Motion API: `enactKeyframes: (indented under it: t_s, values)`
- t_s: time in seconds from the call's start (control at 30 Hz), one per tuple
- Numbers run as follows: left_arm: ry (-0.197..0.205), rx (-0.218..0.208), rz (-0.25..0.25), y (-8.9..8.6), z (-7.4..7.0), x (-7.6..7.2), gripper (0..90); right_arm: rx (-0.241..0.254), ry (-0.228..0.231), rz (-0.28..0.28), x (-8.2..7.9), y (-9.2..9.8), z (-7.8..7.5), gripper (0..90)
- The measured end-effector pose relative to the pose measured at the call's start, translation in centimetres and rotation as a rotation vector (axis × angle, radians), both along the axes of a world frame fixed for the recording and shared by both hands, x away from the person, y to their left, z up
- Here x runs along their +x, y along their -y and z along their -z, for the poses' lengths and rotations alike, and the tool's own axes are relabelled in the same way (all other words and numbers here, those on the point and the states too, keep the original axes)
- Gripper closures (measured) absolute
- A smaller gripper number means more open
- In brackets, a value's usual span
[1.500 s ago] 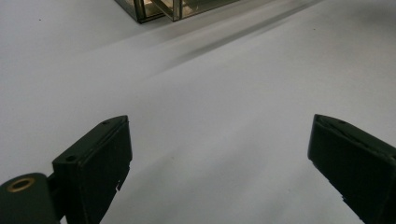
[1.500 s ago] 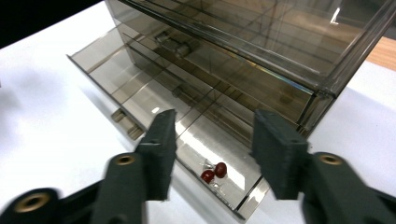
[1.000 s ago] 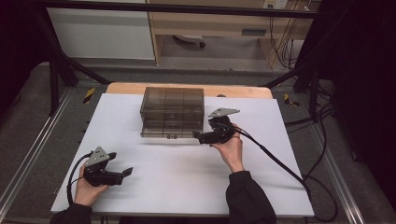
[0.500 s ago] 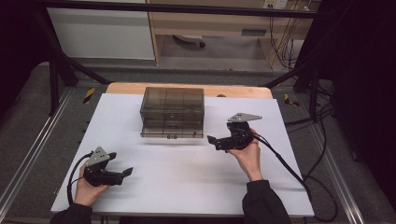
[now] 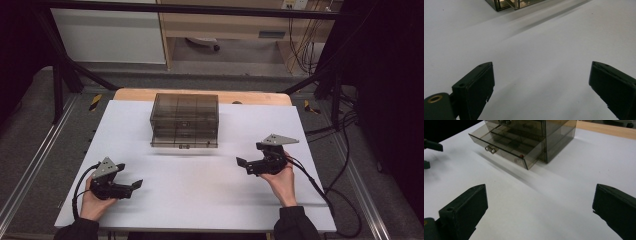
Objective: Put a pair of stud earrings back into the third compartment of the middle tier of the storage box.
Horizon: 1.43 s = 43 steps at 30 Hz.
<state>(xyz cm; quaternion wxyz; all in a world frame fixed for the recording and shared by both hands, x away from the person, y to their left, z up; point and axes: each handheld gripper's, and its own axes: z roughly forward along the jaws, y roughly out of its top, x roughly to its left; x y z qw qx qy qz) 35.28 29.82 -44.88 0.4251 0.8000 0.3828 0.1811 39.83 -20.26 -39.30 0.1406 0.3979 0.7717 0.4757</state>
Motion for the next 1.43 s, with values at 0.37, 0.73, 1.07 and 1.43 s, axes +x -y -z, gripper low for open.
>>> enactKeyframes:
  t_s: [0.37,0.73,1.07,1.43]
  values:
    - [-0.003,0.004,0.003,0.1,0.1,0.0,6.0,0.002,-0.022,0.009,-2.1,3.3,3.3,0.5]
    - [-0.004,0.006,0.006,0.2,0.1,0.0,6.0,0.007,-0.029,0.009,-3.4,5.9,5.1,0.5]
    - [-0.007,0.01,0.011,0.3,0.1,0.0,6.0,0.003,-0.038,0.011,-4.2,7.5,5.9,0.4]
    - [-0.006,0.009,0.014,0.4,0.1,-0.1,6.0,-0.005,-0.048,0.009,-4.5,8.0,6.1,0.4]
